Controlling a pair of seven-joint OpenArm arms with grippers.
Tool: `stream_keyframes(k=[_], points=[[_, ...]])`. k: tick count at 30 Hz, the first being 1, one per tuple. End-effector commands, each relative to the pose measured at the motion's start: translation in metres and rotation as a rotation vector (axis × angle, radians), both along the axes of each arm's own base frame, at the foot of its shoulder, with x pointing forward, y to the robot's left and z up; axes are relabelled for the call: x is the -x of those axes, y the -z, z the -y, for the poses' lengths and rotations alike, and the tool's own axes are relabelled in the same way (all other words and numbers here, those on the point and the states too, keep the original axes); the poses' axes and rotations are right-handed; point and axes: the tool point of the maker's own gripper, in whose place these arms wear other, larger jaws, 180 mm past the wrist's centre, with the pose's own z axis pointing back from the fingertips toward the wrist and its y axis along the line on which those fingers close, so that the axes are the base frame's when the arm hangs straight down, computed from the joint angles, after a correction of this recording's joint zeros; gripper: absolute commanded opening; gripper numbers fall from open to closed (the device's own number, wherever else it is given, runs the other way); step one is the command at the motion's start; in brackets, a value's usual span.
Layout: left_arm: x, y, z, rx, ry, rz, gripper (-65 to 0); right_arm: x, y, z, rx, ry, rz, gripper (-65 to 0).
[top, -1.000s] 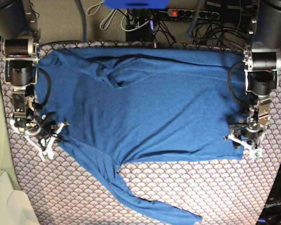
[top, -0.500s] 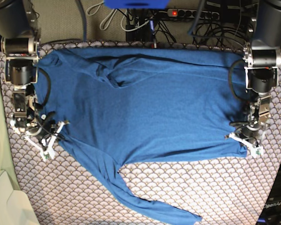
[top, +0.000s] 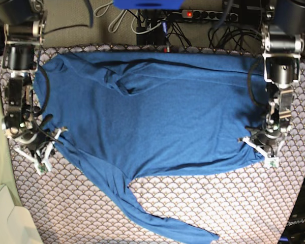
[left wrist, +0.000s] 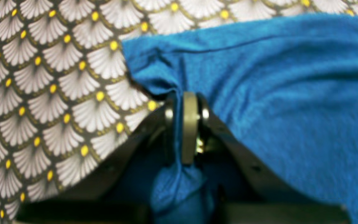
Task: Fold the T-shirt properly
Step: 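Grasp the shirt's side edges midway along the body with both grippers, then lift the held side edges and fold them toward the shoulder edge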
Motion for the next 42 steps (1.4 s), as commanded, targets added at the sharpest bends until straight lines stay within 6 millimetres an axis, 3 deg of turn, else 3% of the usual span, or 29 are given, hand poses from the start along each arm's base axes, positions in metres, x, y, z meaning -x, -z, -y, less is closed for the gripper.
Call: stream_keyframes(k=[1,8,13,17,24,30,35,42], points=[[-0.018,-0.028,-0.007,-0.021,0.0,0.08,-64.6,-0.012,-0.023,0.0,-0.001,-0.023,0.067,-65.0],[-0.018,-0.027,-0.005,-0.022,0.002,0.079,-64.6,-0.007,-0.006,0.004,0.003,-0.009,-0.012,-63.8],[-0.018,-0.026,-0.003,-0.021,0.007,0.078,-64.6,-0.021,0.011,0.013,-0.048,0.037,-0.081,-51.0],[-0.018,-0.026,-0.003,-0.021,0.008,0.078,-64.6,-0.033,0.01,0.014,-0.074,0.037,-0.101,-44.4],[-0.018,-0.027,-0.004,-0.022,0.007,0.079,-64.6,-0.039,0.01,-0.003,-0.103,0.005,-0.101,-43.6],[-0.018,-0.027,-0.004,-0.022,0.007,0.079,-64.6,-0.041,0.026,-0.021,-0.139,-0.025,-0.12,-43.6],[-0.018,-0.026,-0.003,-0.021,0.008,0.079,-64.6,-0.043,0.037,-0.02,-0.182,-0.011,-0.131,-43.6],[-0.018,-0.026,-0.003,-0.021,0.008,0.079,-64.6,-0.056,0.019,-0.007,-0.164,0.0,-0.095,-43.7]])
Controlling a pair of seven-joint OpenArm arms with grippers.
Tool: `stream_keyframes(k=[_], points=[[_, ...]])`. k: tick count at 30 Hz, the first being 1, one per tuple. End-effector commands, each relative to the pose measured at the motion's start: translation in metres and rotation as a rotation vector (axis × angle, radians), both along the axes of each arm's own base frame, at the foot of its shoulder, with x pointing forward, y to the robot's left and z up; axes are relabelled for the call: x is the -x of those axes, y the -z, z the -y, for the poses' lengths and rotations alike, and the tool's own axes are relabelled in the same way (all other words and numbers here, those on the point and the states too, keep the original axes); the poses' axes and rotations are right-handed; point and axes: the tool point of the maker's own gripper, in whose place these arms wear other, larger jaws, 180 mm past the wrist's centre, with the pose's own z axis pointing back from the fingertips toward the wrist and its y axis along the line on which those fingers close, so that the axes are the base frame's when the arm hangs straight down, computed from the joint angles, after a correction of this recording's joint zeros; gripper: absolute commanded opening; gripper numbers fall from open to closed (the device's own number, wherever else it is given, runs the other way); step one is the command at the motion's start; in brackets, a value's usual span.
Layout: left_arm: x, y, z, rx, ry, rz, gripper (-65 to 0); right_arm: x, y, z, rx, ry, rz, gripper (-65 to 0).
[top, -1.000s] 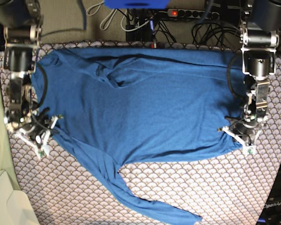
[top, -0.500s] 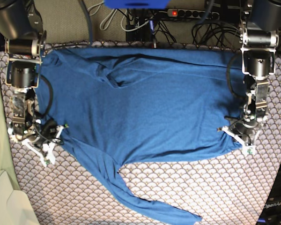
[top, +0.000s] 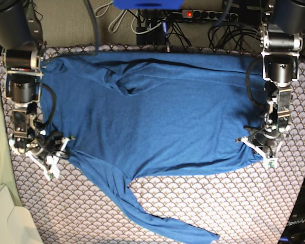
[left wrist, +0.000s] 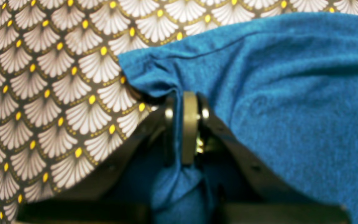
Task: Fold the T-shirt properly
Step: 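Lift the held side edges and fold them toward the shoulder edge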
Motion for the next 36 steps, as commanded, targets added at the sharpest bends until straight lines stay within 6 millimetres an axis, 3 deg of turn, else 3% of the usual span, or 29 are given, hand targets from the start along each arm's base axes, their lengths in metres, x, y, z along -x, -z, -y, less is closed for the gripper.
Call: stream_keyframes(k=[1,10,22,24,28,36], points=[[-0.016,-0.025,-0.007,-0.016,-0.002,0.069,-64.7,-0.022,-0.029,0.007,-0.007,0.006,0.087,-43.7],[-0.016,-0.024,-0.005,-0.016,0.003,0.068,-64.7,-0.022,-0.028,0.007,-0.019,0.003,0.117,-43.6],[-0.016,-0.024,-0.006,-0.015,0.0,0.069,-64.7,0.003,0.003,-0.004,-0.037,-0.008,0.06,-44.0],[-0.016,-0.024,-0.006,-0.015,0.0,0.069,-64.7,0.004,0.004,-0.005,-0.038,-0.008,0.058,-46.7],[-0.016,-0.024,-0.006,-0.015,0.001,0.069,-64.7,0.003,0.003,-0.003,-0.036,-0.007,0.06,-65.0],[-0.019,-0.029,-0.004,-0.008,0.004,0.085,-64.7,-0.007,-0.025,0.011,0.011,-0.013,0.131,-65.0]])
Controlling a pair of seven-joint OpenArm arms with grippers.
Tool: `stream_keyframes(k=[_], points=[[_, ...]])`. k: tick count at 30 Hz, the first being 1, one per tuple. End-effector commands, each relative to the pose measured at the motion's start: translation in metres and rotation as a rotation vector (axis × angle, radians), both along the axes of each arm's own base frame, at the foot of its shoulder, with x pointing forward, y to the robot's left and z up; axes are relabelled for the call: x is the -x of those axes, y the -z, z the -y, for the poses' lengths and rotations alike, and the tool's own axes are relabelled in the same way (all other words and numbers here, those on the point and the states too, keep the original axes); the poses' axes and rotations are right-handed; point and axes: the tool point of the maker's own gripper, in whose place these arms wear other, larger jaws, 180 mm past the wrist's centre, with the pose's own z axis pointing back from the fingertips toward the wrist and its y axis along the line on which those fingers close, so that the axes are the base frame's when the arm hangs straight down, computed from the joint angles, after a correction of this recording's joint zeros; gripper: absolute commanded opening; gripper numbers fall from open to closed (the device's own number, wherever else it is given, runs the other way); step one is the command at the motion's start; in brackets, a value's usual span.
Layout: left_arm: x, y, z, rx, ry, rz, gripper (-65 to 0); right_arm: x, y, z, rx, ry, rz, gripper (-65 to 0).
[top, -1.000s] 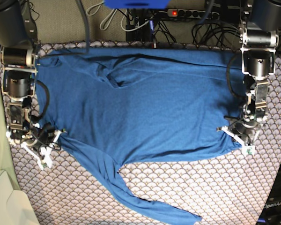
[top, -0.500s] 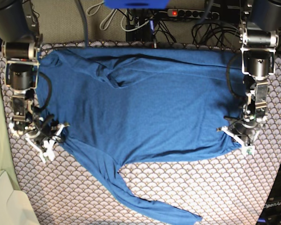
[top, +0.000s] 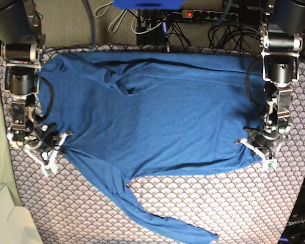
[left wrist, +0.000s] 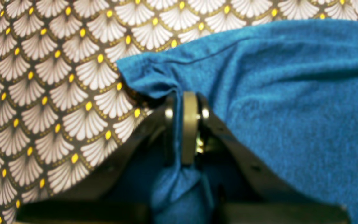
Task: Fold the T-shirt properly
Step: 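Lift the held side edges and fold them toward the shoulder edge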
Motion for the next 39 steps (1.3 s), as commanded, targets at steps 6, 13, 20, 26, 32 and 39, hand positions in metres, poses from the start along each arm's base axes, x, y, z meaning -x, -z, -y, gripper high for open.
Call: stream_keyframes(k=[6,13,20,26,32,39], points=[[-0.016,-0.026,-0.007,-0.011,-0.005,0.074,-64.7,-0.004,-0.047,0.018,0.072,0.012,0.101,-65.0],[-0.014,-0.024,-0.011,-0.016,-0.009,0.067,-64.7,0.022,-0.064,0.009,0.156,-0.036,0.139,-65.0],[-0.003,-0.04,-0.015,-0.044,0.006,0.118,-64.7,0.055,-0.07,0.01,0.171,-0.012,0.169,-65.0],[0.005,-0.054,-0.021,-0.035,-0.017,0.101,-64.7,0.077,-0.069,0.007,0.192,-0.029,0.168,-65.0],[0.017,-0.062,-0.025,-0.048,-0.022,0.117,-64.7,0.091,-0.081,0.011,0.218,-0.022,0.198,-65.0],[0.039,-0.059,-0.017,-0.066,0.008,0.118,-64.7,0.107,-0.084,0.031,0.253,-0.02,0.161,-65.0]])
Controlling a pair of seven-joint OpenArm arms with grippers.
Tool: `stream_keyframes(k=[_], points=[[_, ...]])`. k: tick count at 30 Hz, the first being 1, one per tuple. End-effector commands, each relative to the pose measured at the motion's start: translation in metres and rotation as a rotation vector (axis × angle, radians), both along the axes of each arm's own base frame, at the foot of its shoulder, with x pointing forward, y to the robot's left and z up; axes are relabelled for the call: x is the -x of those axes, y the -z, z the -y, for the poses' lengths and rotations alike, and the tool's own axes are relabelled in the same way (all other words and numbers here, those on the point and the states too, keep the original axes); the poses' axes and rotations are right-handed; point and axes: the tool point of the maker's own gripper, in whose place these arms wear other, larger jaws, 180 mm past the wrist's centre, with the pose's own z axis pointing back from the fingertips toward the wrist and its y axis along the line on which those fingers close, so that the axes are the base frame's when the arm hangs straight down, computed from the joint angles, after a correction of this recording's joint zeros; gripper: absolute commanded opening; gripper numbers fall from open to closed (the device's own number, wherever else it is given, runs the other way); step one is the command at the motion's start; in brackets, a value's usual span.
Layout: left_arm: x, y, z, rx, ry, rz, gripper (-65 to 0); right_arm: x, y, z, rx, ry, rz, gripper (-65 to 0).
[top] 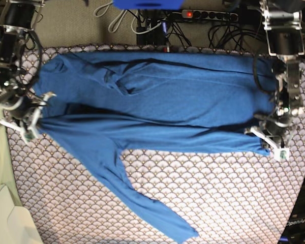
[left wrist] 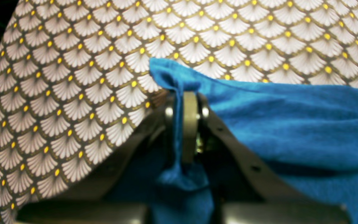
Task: Fold the T-shirt properly
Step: 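Lift the held side edges and fold them toward the shoulder edge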
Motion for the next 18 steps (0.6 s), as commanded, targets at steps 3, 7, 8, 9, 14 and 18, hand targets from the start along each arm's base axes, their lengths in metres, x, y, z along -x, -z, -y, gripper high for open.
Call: stream_keyframes(k=[3,7,8,9,14,18], points=[[0.003,-0.02,-0.016,-0.023,-0.028,0.06,-64.7,-0.006,-0.018,0.015,0.01,0.035,0.061,-65.0],[0.018,-0.016,-0.023,-0.026,-0.049,0.021,-64.7,0.005,-0.012,0.021,0.011,0.052,0.043,-65.0],[0.021,-0.017,-0.025,-0.026,-0.055,0.012,-64.7,0.006,-0.011,0.022,0.012,0.053,0.038,-65.0],[0.021,-0.019,-0.027,-0.026,-0.061,0.01,-64.7,0.007,-0.011,0.021,0.014,0.053,0.037,-65.0],[0.033,-0.027,-0.034,-0.035,-0.08,-0.002,-64.7,0.022,-0.013,0.013,0.031,0.028,0.035,-65.0],[0.041,-0.025,-0.029,-0.048,-0.062,-0.01,-64.7,0.031,-0.013,0.001,0.029,0.009,0.037,-65.0]])
